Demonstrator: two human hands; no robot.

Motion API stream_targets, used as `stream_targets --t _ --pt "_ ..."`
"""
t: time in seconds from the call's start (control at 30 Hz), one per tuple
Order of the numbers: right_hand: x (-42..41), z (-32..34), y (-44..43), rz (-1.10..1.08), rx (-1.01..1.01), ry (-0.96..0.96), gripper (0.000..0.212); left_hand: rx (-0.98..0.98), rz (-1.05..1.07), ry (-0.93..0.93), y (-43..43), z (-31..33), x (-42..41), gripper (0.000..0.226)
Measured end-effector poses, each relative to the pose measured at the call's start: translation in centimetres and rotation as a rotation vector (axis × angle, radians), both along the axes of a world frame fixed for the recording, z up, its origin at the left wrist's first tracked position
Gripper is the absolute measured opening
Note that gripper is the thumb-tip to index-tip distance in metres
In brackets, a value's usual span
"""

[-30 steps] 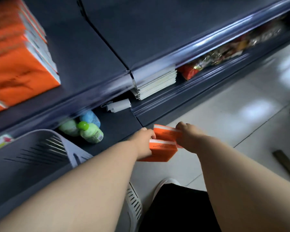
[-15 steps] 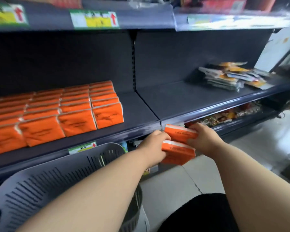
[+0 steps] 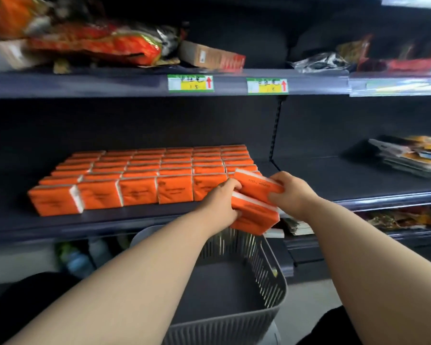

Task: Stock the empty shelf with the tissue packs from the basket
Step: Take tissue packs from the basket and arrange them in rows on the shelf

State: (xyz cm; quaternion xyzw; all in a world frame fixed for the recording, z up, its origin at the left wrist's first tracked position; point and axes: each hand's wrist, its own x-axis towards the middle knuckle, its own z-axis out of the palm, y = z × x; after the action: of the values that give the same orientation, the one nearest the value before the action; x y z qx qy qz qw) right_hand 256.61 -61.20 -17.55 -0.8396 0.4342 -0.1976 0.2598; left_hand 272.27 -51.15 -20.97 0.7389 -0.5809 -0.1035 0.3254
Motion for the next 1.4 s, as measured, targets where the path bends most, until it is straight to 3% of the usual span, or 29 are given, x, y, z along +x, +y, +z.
stream_targets --t 0.33,0.67,0.83,1.27,1.4 --pt "5.2 0.4 1.9 0.12 -0.059 0.094 0.047 -0.014 0.081 0.044 3.9 0.0 5.1 0.039" --pt "3.6 1.0 -8.4 0.12 -0.005 0.173 0.045 -0.044 0.126 0.057 -5.1 -0.1 4.3 0.039" --pt "2.3 0.9 -11.7 0.065 0.05 0.096 0.042 -0.092 0.188 0.081 -7.8 0.2 3.9 0.037" --pt "-0.3 1.9 -15.6 -0.056 -0.037 0.01 0.054 -0.118 0.131 0.093 -10.9 0.8 1.0 0.035" --pt "-0.5 2.9 -19.2 -0.07 -0.054 -0.035 0.045 -0.162 0.149 0.072 -14.0 1.8 -0.1 0.036"
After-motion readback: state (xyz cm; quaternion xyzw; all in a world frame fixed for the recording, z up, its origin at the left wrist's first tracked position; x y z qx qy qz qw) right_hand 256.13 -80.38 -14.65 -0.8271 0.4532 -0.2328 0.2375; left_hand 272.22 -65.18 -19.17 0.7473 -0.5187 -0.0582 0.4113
